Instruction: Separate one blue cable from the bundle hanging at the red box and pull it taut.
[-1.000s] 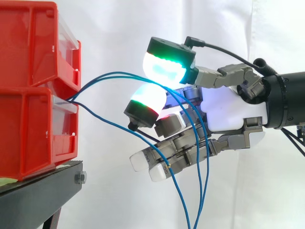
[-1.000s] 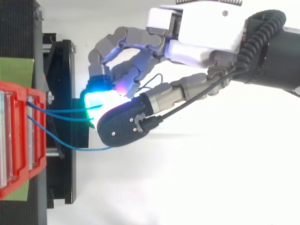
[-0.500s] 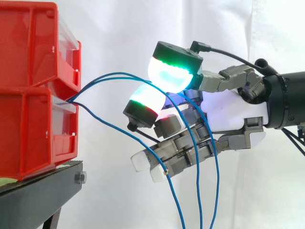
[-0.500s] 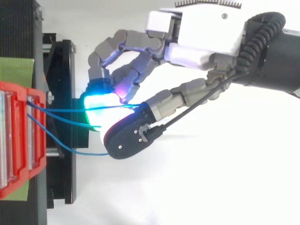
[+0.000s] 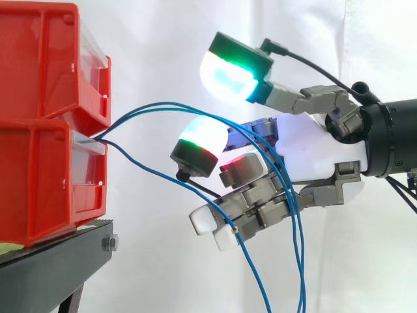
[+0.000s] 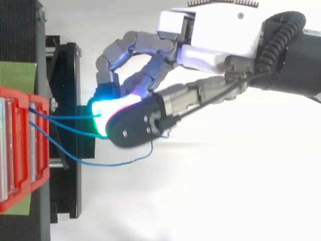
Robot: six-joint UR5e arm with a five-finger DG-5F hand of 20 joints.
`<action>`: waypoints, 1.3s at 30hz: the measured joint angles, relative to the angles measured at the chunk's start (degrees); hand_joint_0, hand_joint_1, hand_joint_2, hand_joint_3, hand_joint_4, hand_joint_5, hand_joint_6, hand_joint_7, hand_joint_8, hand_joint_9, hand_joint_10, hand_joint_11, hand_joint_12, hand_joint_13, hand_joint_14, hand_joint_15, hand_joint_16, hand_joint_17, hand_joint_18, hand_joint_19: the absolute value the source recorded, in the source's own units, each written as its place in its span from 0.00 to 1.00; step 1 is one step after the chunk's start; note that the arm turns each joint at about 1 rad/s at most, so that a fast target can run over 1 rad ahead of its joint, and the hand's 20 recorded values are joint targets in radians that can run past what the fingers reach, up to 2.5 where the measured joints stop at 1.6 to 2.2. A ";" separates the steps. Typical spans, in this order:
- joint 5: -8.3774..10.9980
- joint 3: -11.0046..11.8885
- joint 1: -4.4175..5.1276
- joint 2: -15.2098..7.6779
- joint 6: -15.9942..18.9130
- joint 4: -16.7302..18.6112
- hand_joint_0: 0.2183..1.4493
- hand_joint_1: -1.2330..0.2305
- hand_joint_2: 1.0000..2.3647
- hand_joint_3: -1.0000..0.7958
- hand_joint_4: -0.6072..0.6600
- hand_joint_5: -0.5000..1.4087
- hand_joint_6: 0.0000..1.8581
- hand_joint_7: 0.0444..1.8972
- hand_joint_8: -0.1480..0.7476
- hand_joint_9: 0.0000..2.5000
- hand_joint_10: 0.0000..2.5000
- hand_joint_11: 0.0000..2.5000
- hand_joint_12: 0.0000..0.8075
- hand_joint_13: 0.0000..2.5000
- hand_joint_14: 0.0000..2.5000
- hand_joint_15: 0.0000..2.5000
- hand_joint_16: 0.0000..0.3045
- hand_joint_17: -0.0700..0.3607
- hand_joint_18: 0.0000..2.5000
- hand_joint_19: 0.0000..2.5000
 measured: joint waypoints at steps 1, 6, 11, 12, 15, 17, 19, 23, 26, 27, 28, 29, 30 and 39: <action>-0.12 0.00 -0.06 0.00 -0.01 -0.30 0.31 0.54 0.00 0.28 0.52 0.19 0.47 0.56 0.51 0.48 0.01 0.51 0.46 0.30 0.01 0.22 0.16 0.42 0.23 0.22; -0.38 0.00 -0.26 0.00 -0.02 -1.44 0.31 0.43 0.01 0.37 0.55 0.19 0.47 0.61 0.51 0.49 0.01 0.52 0.46 0.31 0.01 0.23 0.16 0.42 0.23 0.21; -0.88 0.10 -0.46 0.39 -0.06 -1.72 0.32 0.33 0.01 0.44 0.56 0.18 0.50 0.59 0.53 0.49 0.01 0.53 0.48 0.32 0.01 0.24 0.17 0.43 0.25 0.21; -0.94 0.12 -0.49 0.54 -0.07 -1.76 0.33 0.31 0.01 0.45 0.55 0.18 0.50 0.58 0.53 0.49 0.01 0.53 0.48 0.32 0.01 0.24 0.17 0.44 0.25 0.21; -1.04 0.15 -0.58 1.06 -0.10 -2.18 0.35 0.29 0.01 0.44 0.51 0.18 0.51 0.58 0.51 0.48 0.01 0.54 0.47 0.32 0.01 0.24 0.17 0.43 0.25 0.21; -1.06 0.19 -0.62 1.52 -0.11 -2.80 0.37 0.29 0.01 0.41 0.49 0.17 0.51 0.55 0.50 0.47 0.01 0.54 0.46 0.32 0.01 0.25 0.16 0.42 0.25 0.21; -1.04 0.26 -0.67 1.83 -0.12 -3.32 0.38 0.29 0.01 0.38 0.50 0.17 0.51 0.53 0.50 0.47 0.01 0.54 0.46 0.32 0.01 0.25 0.16 0.42 0.25 0.21; -1.03 0.63 -0.74 2.51 -0.40 -4.67 0.32 0.31 0.00 0.28 0.54 0.18 0.50 0.53 0.51 0.48 0.00 0.54 0.45 0.32 0.01 0.25 0.16 0.42 0.25 0.21; -0.97 0.82 -0.76 2.99 -0.68 -5.55 0.28 0.37 0.00 0.28 0.55 0.18 0.50 0.53 0.51 0.49 0.00 0.54 0.47 0.32 0.01 0.25 0.17 0.43 0.26 0.22; -0.92 0.89 -0.75 3.15 -0.77 -5.79 0.27 0.41 0.00 0.28 0.55 0.18 0.50 0.53 0.52 0.49 0.01 0.54 0.47 0.32 0.01 0.25 0.17 0.43 0.26 0.22; -0.80 0.99 -0.76 3.36 -0.92 -6.12 0.27 0.42 0.00 0.28 0.55 0.18 0.50 0.53 0.53 0.49 0.01 0.54 0.47 0.33 0.01 0.25 0.17 0.43 0.26 0.22; -0.64 1.08 -0.77 3.54 -1.09 -6.47 0.27 0.44 0.00 0.28 0.56 0.18 0.50 0.54 0.53 0.50 0.00 0.54 0.47 0.33 0.01 0.25 0.17 0.43 0.26 0.22; -0.55 1.11 -0.77 3.61 -1.18 -6.61 0.27 0.46 0.00 0.28 0.56 0.18 0.50 0.54 0.52 0.50 0.01 0.55 0.47 0.33 0.01 0.25 0.17 0.43 0.26 0.22; 1.22 1.21 -0.64 3.77 -2.04 -7.26 0.31 0.44 0.00 0.31 0.55 0.18 0.49 0.56 0.52 0.50 0.01 0.54 0.47 0.33 0.01 0.25 0.16 0.42 0.25 0.23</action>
